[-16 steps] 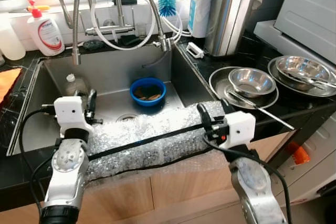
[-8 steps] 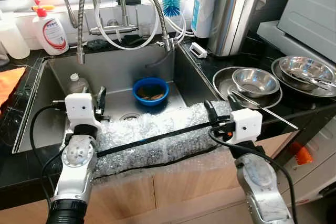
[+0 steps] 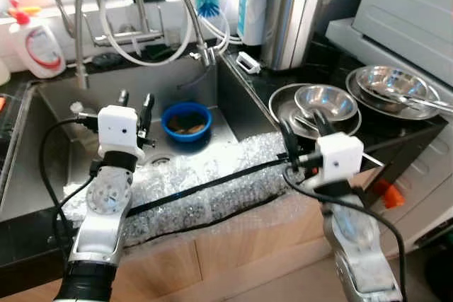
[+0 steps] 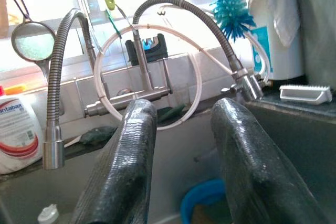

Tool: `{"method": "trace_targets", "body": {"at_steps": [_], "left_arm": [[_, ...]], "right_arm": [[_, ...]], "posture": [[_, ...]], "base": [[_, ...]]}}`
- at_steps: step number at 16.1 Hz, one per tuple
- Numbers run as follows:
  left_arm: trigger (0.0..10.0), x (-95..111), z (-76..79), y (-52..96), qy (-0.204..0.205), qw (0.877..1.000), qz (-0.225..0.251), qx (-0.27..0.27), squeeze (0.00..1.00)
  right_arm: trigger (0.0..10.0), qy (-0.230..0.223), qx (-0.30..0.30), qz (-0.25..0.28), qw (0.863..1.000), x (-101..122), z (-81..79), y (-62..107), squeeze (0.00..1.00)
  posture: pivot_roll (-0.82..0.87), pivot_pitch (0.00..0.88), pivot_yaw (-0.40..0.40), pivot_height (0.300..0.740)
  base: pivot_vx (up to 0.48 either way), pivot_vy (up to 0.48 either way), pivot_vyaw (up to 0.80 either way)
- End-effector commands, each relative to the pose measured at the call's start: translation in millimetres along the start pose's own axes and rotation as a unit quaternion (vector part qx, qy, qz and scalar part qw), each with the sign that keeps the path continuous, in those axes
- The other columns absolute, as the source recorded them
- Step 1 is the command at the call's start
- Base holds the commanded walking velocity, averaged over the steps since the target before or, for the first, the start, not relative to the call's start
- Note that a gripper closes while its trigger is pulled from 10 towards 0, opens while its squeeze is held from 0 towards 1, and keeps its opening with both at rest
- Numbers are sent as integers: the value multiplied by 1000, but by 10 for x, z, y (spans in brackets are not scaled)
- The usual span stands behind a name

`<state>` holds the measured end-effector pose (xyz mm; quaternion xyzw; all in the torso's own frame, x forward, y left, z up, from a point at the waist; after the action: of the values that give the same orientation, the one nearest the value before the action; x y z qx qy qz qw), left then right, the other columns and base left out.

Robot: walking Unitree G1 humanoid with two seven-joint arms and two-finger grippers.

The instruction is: Kitchen organization

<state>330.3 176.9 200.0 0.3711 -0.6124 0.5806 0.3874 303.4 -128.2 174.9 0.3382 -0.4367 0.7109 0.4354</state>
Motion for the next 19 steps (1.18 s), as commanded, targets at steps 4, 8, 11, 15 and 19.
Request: {"method": "trace_targets", "body": {"at_steps": [4,8,11,15,19], "left_arm": [[10000,-90,-147,196,-15,999,-35,25,0],[10000,-192,-200,238,-18,998,-54,29,0],[10000,-189,-200,241,-18,998,-56,30,0],[10000,-252,-150,202,-1,998,-61,28,0],[10000,-291,-121,192,3,998,-65,23,0]], "right_arm": [[10000,-2,-47,2,999,137,132,118,1000],[10000,18,-100,-2,995,211,327,184,1000],[10000,18,-101,-5,995,218,327,191,1000],[10000,38,-108,-22,993,203,344,294,0],[10000,5,-165,-49,985,118,531,388,0]], "posture": [[-42,0,10,740],[-64,0,22,740],[-64,0,22,740],[-96,0,28,740],[-106,0,29,740]], "base": [[0,0,0],[0,0,0],[0,0,0],[0,0,0],[0,0,0]]}}
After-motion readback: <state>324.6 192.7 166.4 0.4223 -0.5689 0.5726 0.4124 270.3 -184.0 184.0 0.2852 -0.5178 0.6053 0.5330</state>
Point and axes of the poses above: a point about 5 cm out from each wrist's last joint towards the gripper, its own y axis pointing back from the gripper into the wrist, its own x axis along the axis of the wrist's last joint, z = x × y, the point moved 3 cm from there along -y, pointing out of the wrist towards the gripper, and after that the axes turned 13 degrees about y, right-handed, at the moved point
